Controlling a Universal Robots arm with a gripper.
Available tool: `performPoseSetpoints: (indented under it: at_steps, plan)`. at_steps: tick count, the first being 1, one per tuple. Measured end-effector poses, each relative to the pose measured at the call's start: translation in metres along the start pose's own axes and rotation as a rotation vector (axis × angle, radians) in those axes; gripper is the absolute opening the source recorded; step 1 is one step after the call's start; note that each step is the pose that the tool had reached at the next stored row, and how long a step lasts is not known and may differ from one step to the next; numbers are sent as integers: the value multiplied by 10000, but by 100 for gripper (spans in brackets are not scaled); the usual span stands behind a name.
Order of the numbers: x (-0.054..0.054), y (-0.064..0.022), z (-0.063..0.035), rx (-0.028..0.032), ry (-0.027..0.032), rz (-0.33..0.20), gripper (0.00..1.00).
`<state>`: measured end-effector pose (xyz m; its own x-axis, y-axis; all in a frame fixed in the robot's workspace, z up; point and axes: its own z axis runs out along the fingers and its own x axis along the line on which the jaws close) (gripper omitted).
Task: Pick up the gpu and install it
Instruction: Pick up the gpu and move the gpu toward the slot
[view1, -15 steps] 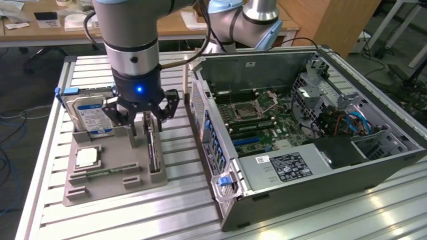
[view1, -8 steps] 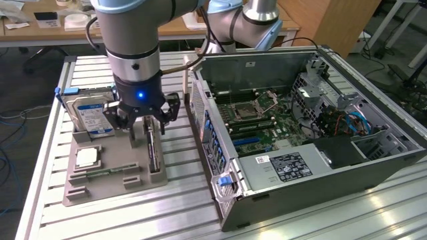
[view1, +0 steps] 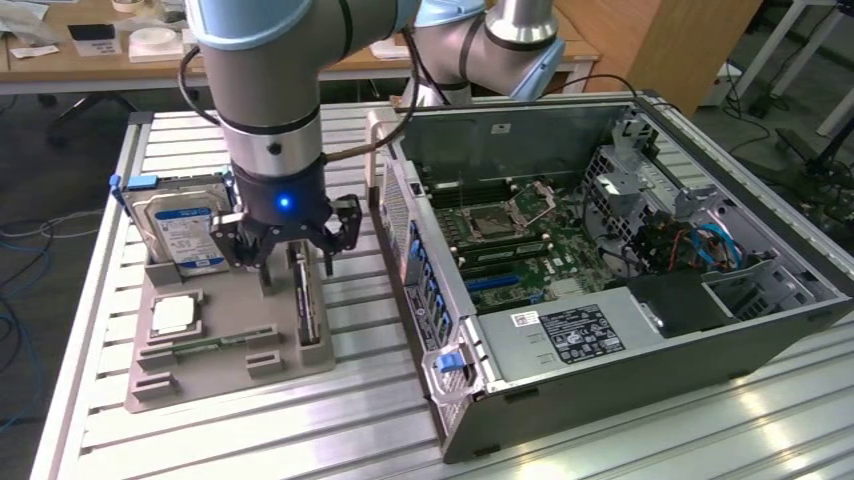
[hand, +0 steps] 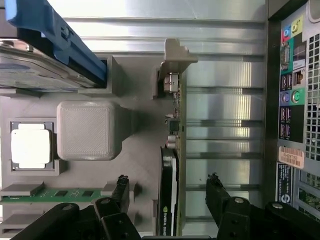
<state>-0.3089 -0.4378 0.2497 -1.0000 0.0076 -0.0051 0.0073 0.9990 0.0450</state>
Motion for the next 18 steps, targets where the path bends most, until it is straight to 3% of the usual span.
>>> performPoseSetpoints:
  at_steps: [18]
  plan:
    - [0,-4,327,7,-26,603,72]
